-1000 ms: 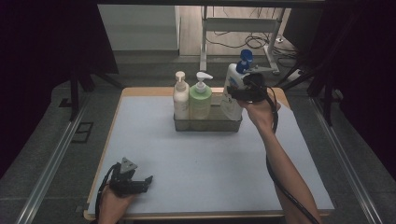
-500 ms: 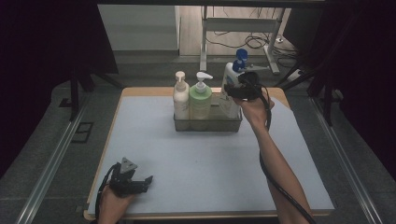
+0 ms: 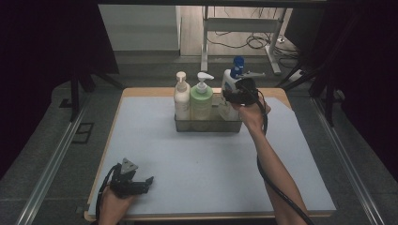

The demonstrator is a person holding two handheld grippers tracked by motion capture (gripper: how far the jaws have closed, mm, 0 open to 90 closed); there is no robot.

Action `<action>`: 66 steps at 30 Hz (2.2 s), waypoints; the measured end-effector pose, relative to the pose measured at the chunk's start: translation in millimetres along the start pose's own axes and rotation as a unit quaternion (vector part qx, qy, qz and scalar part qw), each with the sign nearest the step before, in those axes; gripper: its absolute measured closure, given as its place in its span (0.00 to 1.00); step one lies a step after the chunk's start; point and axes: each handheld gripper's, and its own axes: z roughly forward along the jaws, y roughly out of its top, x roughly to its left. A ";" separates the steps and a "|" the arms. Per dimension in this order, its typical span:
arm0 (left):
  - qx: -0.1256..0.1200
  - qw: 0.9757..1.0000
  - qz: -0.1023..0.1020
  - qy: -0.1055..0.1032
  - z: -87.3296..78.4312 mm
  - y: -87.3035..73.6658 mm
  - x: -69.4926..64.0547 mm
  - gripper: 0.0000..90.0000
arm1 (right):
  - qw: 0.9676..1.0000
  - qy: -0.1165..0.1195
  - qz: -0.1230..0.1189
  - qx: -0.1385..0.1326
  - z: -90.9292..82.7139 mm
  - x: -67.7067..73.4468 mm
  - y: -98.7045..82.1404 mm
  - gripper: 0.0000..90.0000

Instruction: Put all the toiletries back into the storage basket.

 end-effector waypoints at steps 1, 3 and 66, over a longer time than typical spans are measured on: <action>0.000 1.000 0.000 0.000 0.0 0.0 0.0 0.13 | 1.000 0.000 0.000 0.000 0.5 0.1 -0.5 0.45; 0.000 1.000 0.000 0.000 0.0 0.0 0.0 0.13 | 1.000 0.001 0.000 0.003 2.3 0.9 -2.8 0.45; -0.001 1.000 0.000 0.001 0.0 -0.1 -0.4 0.13 | 0.999 0.022 -0.026 0.014 -8.2 1.4 -33.5 0.40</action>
